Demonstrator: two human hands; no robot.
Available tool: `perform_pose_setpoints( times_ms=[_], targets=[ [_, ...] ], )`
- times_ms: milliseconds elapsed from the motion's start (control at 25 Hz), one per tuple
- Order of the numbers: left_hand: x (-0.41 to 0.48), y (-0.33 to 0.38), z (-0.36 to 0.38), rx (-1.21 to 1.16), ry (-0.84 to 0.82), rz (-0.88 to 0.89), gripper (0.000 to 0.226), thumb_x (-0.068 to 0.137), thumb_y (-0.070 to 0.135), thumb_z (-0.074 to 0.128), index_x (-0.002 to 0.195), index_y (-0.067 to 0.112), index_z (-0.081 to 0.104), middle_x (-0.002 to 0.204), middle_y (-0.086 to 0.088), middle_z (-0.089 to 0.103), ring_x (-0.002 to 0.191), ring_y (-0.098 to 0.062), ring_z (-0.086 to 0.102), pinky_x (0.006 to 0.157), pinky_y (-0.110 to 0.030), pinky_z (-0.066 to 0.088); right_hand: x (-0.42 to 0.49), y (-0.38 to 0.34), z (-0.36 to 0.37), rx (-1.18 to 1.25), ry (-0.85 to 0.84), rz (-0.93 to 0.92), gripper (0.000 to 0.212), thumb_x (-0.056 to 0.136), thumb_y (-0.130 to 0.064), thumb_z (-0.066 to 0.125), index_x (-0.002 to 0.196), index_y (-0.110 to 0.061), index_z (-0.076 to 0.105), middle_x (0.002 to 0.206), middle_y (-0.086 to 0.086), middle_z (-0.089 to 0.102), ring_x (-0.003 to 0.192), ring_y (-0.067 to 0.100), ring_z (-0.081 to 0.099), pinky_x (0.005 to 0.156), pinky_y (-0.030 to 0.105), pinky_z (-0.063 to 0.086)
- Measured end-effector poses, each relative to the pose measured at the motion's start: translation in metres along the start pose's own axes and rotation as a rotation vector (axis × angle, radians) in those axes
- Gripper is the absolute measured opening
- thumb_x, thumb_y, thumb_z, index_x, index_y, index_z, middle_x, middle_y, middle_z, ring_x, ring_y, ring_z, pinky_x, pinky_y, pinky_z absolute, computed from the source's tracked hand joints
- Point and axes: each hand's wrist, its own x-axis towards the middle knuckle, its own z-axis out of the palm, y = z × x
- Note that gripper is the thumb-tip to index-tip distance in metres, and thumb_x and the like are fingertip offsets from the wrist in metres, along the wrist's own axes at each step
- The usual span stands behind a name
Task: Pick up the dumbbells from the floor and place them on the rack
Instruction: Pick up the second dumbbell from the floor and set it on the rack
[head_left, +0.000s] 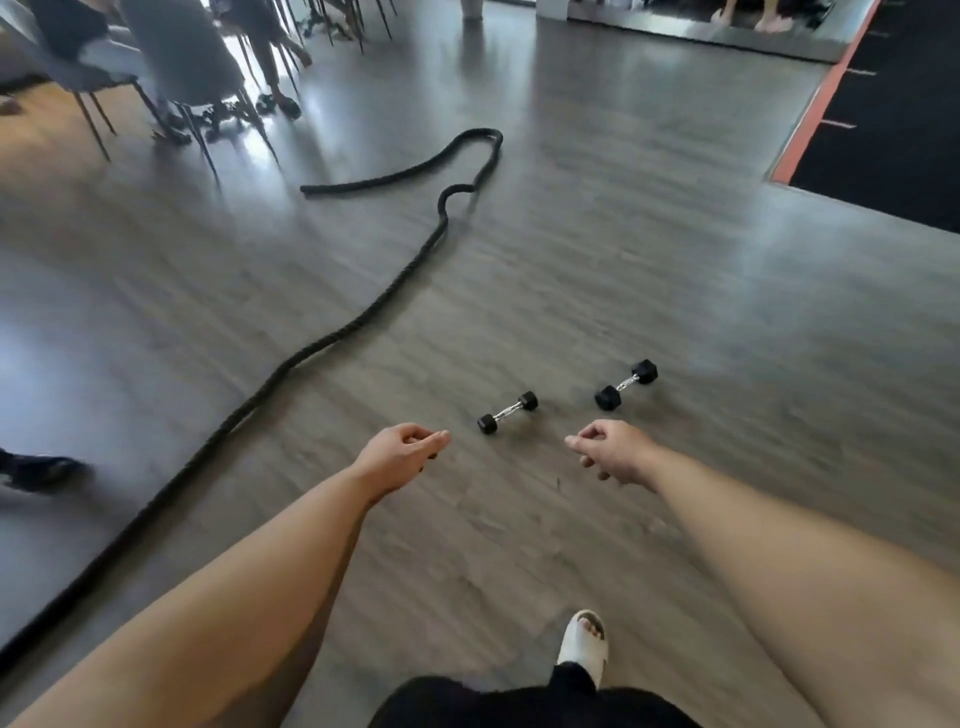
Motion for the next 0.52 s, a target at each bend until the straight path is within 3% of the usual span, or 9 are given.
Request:
perform_pose_setpoints(
  times_ms=[200, 360, 440, 520],
  targets=[
    [0.055, 0.040, 0.032, -0.136, 0.022, -0.016, 0.037, 0.090, 0.054, 0.075, 0.098, 0.018, 0.076, 0.097, -0.004, 0.080, 0.074, -0.016, 0.065, 0.055, -0.017, 0.050, 0.081, -0.009, -0.078, -0.095, -0.024, 0.026, 0.036, 0.092, -0.054, 0.067, 0.105, -0.021, 0.068, 0.090, -0.002, 0.072, 0.065, 0.019, 0.059, 0.056, 0.027, 0.039],
    [0.109, 0.037, 0.043, -0.094, -0.026, -0.098, 0.036, 0.089, 0.057, 0.073, 0.101, 0.023, 0.076, 0.096, 0.005, 0.079, 0.079, -0.012, 0.069, 0.080, -0.030, 0.055, 0.152, -0.022, -0.076, -0.188, -0.123, 0.006, 0.037, 0.089, -0.056, 0.070, 0.108, -0.025, 0.069, 0.105, -0.003, 0.072, 0.080, 0.016, 0.064, 0.066, 0.027, 0.046],
    [0.158, 0.028, 0.041, -0.116, -0.037, -0.156, 0.041, 0.090, 0.057, 0.072, 0.107, 0.020, 0.076, 0.098, 0.003, 0.080, 0.079, -0.012, 0.070, 0.081, -0.030, 0.054, 0.198, -0.029, -0.067, -0.244, -0.175, -0.008, 0.043, 0.088, -0.056, 0.071, 0.116, -0.024, 0.068, 0.113, -0.002, 0.070, 0.099, 0.018, 0.066, 0.082, 0.030, 0.049],
    [0.208, 0.022, 0.039, -0.130, -0.081, -0.222, 0.043, 0.090, 0.056, 0.073, 0.109, 0.018, 0.075, 0.100, 0.001, 0.080, 0.084, -0.015, 0.071, 0.081, -0.032, 0.055, 0.242, -0.036, -0.060, -0.279, -0.208, 0.026, 0.046, 0.088, -0.054, 0.072, 0.120, -0.022, 0.066, 0.114, 0.000, 0.068, 0.106, 0.019, 0.065, 0.089, 0.030, 0.048]
  ],
)
